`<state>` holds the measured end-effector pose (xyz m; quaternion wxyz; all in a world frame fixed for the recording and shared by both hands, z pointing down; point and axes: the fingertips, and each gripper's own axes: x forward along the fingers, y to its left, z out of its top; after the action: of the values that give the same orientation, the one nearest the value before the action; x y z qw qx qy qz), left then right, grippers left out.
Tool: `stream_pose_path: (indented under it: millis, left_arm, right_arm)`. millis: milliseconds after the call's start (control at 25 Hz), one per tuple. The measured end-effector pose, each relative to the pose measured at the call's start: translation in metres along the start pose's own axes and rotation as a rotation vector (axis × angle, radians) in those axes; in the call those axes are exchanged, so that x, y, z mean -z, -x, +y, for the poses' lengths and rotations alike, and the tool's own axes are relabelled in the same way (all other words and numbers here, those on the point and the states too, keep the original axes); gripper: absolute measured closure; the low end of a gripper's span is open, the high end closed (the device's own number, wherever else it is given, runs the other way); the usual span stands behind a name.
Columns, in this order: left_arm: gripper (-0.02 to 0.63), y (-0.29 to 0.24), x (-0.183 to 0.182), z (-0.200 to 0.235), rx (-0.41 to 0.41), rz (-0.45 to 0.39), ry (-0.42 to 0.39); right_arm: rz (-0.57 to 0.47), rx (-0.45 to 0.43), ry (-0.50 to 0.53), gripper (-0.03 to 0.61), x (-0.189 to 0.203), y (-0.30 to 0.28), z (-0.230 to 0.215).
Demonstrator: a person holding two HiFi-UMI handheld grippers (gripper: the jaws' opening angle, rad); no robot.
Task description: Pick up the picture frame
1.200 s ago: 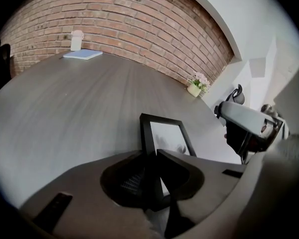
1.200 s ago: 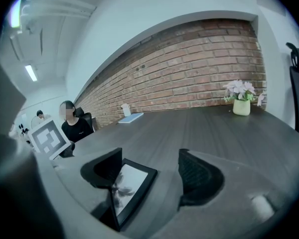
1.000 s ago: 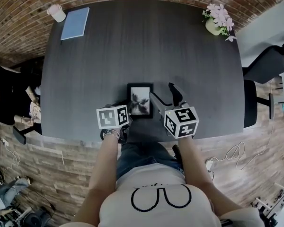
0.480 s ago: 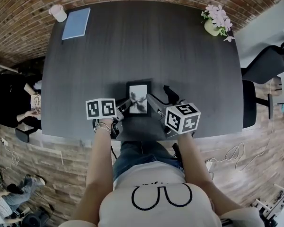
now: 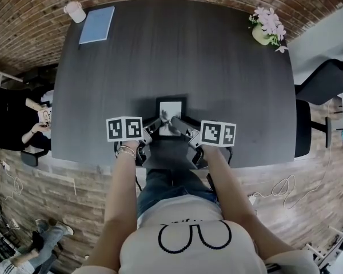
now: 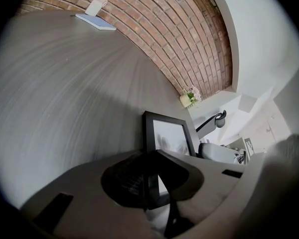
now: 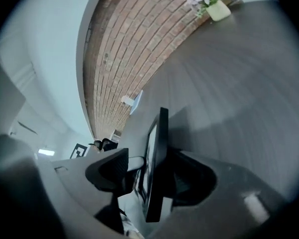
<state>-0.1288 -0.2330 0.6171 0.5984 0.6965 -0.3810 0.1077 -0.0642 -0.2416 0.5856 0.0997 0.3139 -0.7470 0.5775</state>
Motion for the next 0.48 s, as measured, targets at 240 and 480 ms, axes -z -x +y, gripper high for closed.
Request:
stream_pose_path:
  millis: [240,480]
  left_arm:
    - [0.541,-0.001,0.0,-0.001,-0.004,-0.001,-0.005]
    - [0.541,0.0,0.0,-0.001,0.017,-0.007,0.01]
  right_arm:
    - [0.011,-0.095,-0.168,0.389,0.006,-0.012,0.001]
    - [0.013,-0.068,-0.167,0.537,0.007,-0.014,-0.005]
